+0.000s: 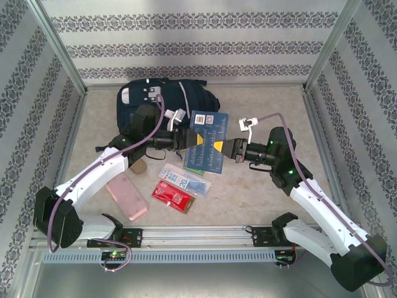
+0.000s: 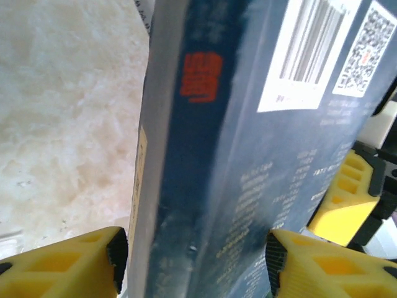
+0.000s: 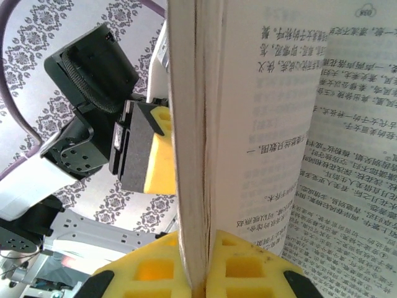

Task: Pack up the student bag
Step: Pick up the book from the middle-right of the table.

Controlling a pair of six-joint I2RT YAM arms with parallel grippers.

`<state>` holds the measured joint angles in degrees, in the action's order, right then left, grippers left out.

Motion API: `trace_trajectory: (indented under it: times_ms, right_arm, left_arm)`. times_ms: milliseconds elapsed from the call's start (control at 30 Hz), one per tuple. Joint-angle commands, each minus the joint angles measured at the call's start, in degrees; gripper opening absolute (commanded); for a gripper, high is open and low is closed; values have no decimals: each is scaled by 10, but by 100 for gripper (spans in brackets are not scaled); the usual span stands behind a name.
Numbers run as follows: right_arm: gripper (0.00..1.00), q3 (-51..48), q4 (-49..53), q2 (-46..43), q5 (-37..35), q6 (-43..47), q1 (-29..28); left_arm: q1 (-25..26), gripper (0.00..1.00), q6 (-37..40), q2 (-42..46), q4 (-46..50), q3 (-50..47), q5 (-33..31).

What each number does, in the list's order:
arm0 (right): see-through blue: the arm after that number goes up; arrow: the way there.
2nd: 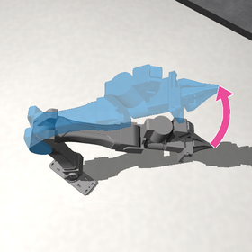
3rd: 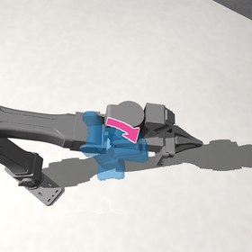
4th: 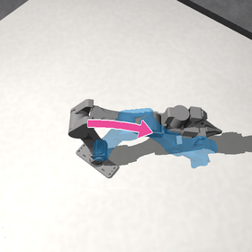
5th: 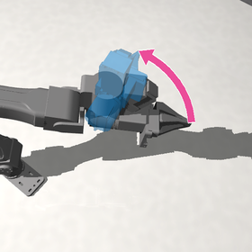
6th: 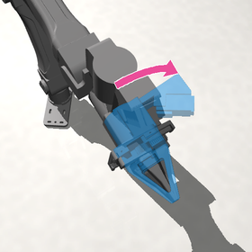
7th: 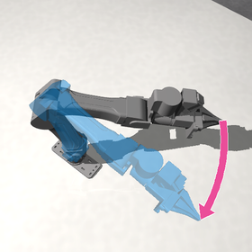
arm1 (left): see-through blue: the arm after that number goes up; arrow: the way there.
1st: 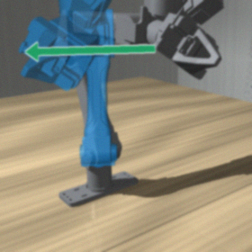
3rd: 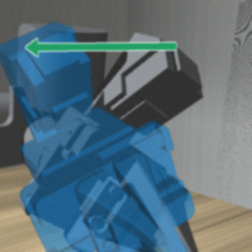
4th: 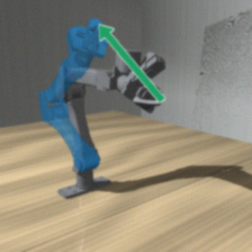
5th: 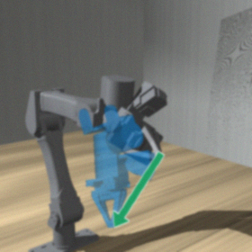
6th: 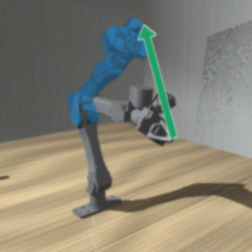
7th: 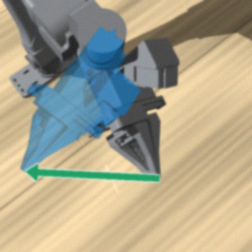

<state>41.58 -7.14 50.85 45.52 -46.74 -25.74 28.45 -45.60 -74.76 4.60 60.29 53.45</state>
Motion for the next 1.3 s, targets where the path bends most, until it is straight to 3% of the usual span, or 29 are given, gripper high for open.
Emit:
trace_trajectory:
  times_ms: [0, 267, 367, 400, 533, 700, 833, 967, 1100, 1267]
  right_arm:
    - [0, -4, -53, -20, -15, -4, -12]
    - [0, 6, -20, -20, -44, 14, -25]
    - [7, 16, 25, -27, -78, 31, -25]
    - [12, 21, 41, -29, -91, 37, -25]
    - [52, 26, 90, -47, -166, 40, -26]
    - [83, 9, 122, -112, -283, 18, -32]
    - [93, -27, 91, -156, -324, -46, -37]
    - [94, -58, 13, -156, -328, -109, -63]
    - [98, -74, -63, -142, -377, -136, -123]
    - [98, -67, -137, -89, -406, -169, -162]
  left_arm:
    - [1, 50, -36, 21, -88, -9, 32]
    - [4, 21, -86, 38, -180, -36, 53]
    - [4, 8, -80, 52, -177, -40, 47]
    - [4, 7, -76, 58, -172, -39, 43]
    - [3, 1, -61, 75, -152, -35, 18]
    - [3, 0, -73, 86, -166, -32, -19]
    - [4, 0, -103, 106, -200, -36, -121]
    - [11, 0, -206, 131, -336, -106, -295]
    - [35, 0, -253, 141, -417, -161, -459]
    - [55, 0, -301, 85, -487, -148, -476]
